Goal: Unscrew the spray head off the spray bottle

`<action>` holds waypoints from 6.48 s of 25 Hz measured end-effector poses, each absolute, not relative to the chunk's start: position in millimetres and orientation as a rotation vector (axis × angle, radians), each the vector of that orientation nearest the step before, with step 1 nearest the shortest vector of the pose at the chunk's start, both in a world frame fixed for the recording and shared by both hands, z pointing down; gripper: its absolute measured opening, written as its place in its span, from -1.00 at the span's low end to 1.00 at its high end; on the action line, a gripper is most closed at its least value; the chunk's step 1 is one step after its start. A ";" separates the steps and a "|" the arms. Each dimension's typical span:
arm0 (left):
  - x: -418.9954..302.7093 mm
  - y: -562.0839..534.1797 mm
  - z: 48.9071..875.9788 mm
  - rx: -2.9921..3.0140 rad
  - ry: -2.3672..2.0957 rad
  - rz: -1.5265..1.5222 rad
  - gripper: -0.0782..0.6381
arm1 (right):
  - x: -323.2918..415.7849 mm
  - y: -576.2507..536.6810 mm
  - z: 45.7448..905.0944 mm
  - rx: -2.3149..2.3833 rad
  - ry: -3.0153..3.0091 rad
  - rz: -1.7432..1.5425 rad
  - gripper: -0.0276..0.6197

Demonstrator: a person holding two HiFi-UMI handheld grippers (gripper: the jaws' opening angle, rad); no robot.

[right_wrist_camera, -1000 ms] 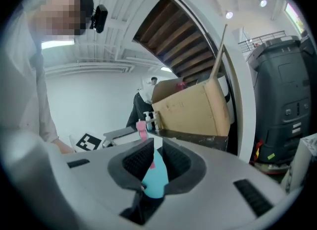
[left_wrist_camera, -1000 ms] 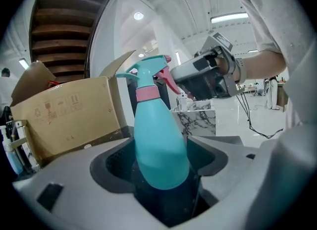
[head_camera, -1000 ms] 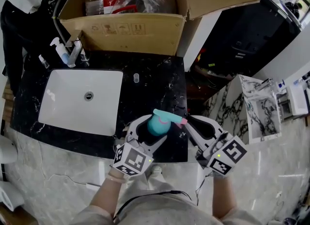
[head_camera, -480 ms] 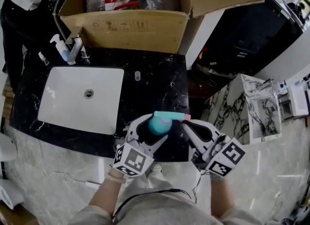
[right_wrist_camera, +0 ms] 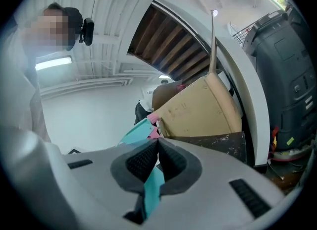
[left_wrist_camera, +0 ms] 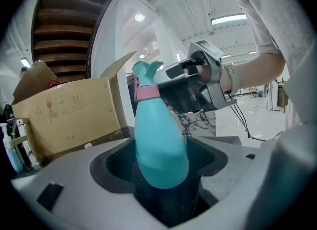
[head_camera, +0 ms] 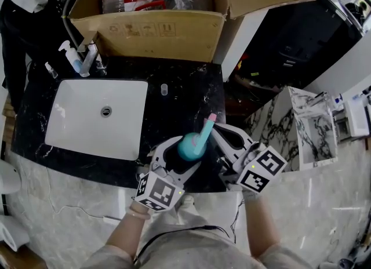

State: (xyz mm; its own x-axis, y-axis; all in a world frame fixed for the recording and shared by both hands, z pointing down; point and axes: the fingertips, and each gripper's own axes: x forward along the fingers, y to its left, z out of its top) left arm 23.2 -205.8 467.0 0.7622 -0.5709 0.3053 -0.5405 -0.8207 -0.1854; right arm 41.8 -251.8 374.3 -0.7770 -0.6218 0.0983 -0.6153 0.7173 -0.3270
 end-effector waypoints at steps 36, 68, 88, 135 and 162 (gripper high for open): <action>21.4 -207.0 468.1 -2.895 0.933 -0.536 0.13 | 68.0 -226.3 369.5 -1.416 2.902 -0.484 -0.32; 21.2 -208.3 469.9 -2.898 0.948 -0.537 0.13 | 41.2 -196.4 364.6 -1.306 2.947 -0.227 -0.22; 21.2 -208.2 469.9 -2.895 0.953 -0.539 0.13 | 35.4 -217.4 369.6 -1.004 2.859 -0.457 -0.43; -10.0 -198.4 439.1 -2.872 1.152 -0.429 0.14 | 48.2 -222.3 290.4 -0.988 2.790 -0.237 -0.62; -63.8 -181.3 399.4 -2.727 1.466 -0.301 -0.65 | 61.4 -203.5 245.8 -0.955 2.755 -0.110 -0.62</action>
